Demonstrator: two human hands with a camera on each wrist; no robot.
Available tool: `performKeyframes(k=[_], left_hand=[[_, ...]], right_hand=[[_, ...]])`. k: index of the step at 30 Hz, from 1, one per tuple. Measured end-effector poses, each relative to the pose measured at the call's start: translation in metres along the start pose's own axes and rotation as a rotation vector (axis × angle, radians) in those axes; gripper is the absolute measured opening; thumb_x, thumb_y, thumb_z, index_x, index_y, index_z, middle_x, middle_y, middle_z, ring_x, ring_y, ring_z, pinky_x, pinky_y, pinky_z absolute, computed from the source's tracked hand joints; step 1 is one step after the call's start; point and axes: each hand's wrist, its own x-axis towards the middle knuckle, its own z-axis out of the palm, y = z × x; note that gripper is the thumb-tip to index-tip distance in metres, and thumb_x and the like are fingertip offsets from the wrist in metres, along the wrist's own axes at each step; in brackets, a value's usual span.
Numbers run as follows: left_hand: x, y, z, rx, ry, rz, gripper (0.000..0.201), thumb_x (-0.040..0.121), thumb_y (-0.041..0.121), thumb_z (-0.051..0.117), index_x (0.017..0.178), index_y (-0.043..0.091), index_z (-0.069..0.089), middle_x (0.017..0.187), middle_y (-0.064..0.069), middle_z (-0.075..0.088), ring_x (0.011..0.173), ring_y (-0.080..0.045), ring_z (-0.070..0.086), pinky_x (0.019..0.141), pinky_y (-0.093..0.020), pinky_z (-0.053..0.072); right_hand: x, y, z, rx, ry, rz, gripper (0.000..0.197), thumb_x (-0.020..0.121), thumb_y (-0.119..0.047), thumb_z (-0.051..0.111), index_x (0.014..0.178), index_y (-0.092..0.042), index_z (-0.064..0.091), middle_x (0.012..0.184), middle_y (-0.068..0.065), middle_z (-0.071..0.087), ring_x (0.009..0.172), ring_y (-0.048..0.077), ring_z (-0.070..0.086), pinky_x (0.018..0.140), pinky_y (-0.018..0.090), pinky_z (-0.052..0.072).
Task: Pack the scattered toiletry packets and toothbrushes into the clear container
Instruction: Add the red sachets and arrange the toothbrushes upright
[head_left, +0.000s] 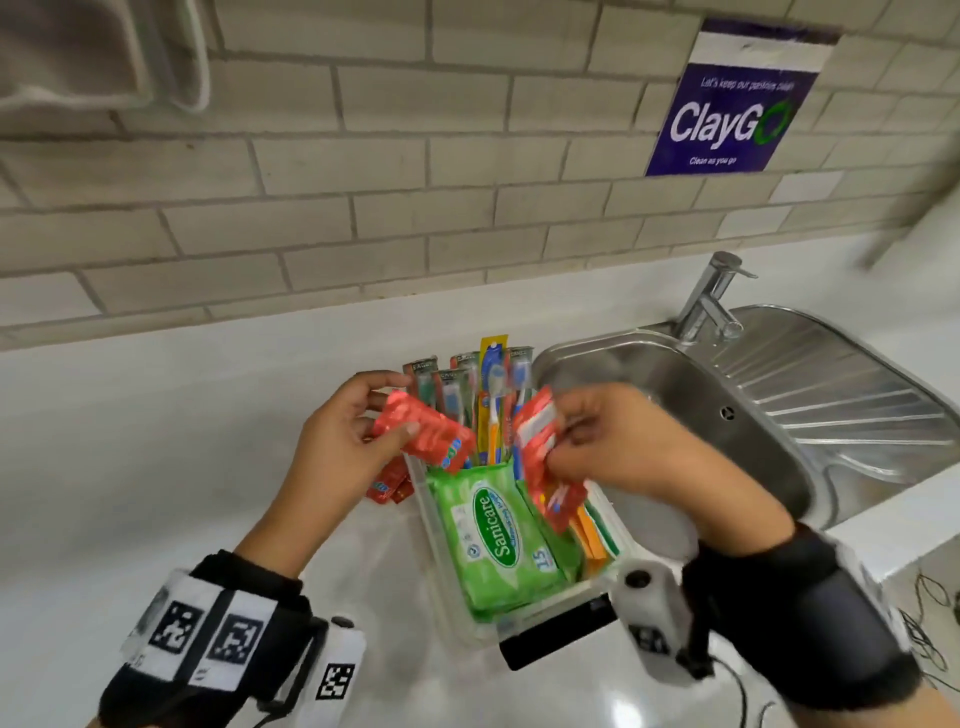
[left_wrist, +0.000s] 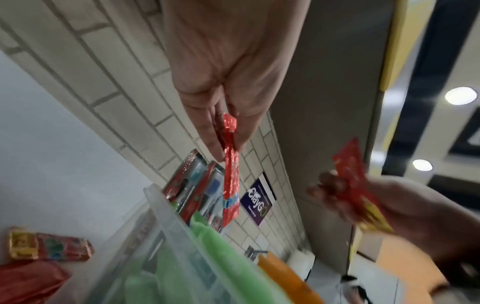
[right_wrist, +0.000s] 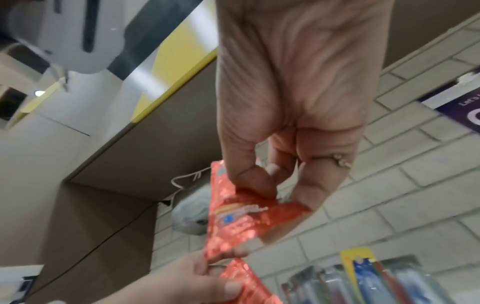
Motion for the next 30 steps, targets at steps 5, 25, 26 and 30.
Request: performKeyframes(k=[5,25,26,30], left_hand=[[0.011,0.002,0.021,0.258,-0.079,0.063,0.043,0.079,0.008,0.067,0.087,0.048,0.053,0.087,0.020,0.064,0.083,0.007,0.062,0.068,-0.007,0.048],[0.018,-0.028,0.030,0.626,-0.175,0.152,0.032,0.088,0.016,0.057,0.115,0.033,0.060,0.111,0.015,0.046,0.095,-0.005,0.052,0.081,-0.002,0.039],[0.017,-0.033,0.033,0.648,-0.180,0.139,0.031,0.088,0.017,0.058,0.114,0.035,0.061,0.112,0.012,0.052,0.096,-0.010,0.054,0.084,-0.013,0.043],[0.017,-0.041,0.038,0.818,-0.088,0.174,0.022,0.083,0.022,0.064,0.102,0.032,0.066,0.100,0.012,0.069,0.085,-0.013,0.057,0.090,-0.031,0.033]], right_hand=[[0.061,0.009,-0.016,-0.069,0.115,-0.039,0.015,0.071,-0.004,0.067,0.067,-0.018,0.063,0.062,-0.005,0.061,0.055,0.000,0.056,0.066,0.023,0.055],[0.130,0.042,0.021,-0.376,-0.505,0.119,0.032,0.094,-0.018,0.048,0.115,0.003,0.059,0.121,0.022,0.062,0.092,0.021,0.059,0.088,0.036,0.053],[0.129,0.041,0.016,-0.397,-0.496,0.111,0.032,0.094,-0.019,0.048,0.112,0.005,0.061,0.117,0.023,0.064,0.094,0.026,0.062,0.092,0.040,0.052],[0.119,0.053,-0.008,-0.380,-0.310,-0.021,0.025,0.091,-0.023,0.054,0.104,-0.006,0.067,0.099,0.010,0.073,0.086,0.022,0.071,0.080,0.034,0.056]])
